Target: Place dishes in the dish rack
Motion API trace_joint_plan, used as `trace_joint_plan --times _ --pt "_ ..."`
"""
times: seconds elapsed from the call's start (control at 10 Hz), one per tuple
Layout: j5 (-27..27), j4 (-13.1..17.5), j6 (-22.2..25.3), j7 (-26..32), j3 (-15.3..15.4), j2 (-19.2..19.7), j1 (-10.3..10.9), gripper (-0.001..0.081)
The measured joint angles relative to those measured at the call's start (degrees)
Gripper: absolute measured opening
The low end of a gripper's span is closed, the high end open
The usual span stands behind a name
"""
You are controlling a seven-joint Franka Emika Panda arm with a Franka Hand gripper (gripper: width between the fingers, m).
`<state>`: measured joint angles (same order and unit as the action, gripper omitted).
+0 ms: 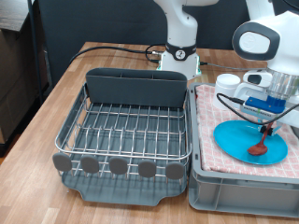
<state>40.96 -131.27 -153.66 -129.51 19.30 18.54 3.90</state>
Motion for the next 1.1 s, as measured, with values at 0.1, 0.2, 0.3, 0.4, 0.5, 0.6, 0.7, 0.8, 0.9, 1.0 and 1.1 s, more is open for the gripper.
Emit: trace_joint_plan --times 0.1,0.2,0.3,0.4,0.5,0.6,0.7,0.8,0.9,1.0,1.1 --pt "-1.9 0.2 1.2 1.8 0.7 -0.9 -0.3 0.0093" --pt "-4.0 0.4 2.6 3.7 1.3 -2.1 -0.5 0.0093" --pt "-6.0 0.4 4.1 5.5 1.7 -3.5 -0.7 0.0093" --pt "-7.9 0.4 5.5 7.3 2.0 -4.9 -0.8 0.0092" --pt "-9.3 0.4 6.5 9.0 2.1 -6.3 -0.9 0.0088" --pt "-10.4 0.4 7.5 10.4 2.1 -7.8 -0.9 0.0088" --pt "-11.9 0.4 8.5 11.6 2.1 -9.3 -1.0 0.0088" --pt "-14.2 0.3 9.9 12.8 2.1 -11.0 -1.1 0.0088" --pt "-17.5 -0.1 11.3 13.5 2.1 -13.0 -1.1 0.0088" --pt "-20.0 -1.6 12.2 13.9 2.2 -15.4 -1.1 0.0088" --pt "-19.5 -1.6 12.0 13.9 2.1 -15.1 -1.1 0.0088"
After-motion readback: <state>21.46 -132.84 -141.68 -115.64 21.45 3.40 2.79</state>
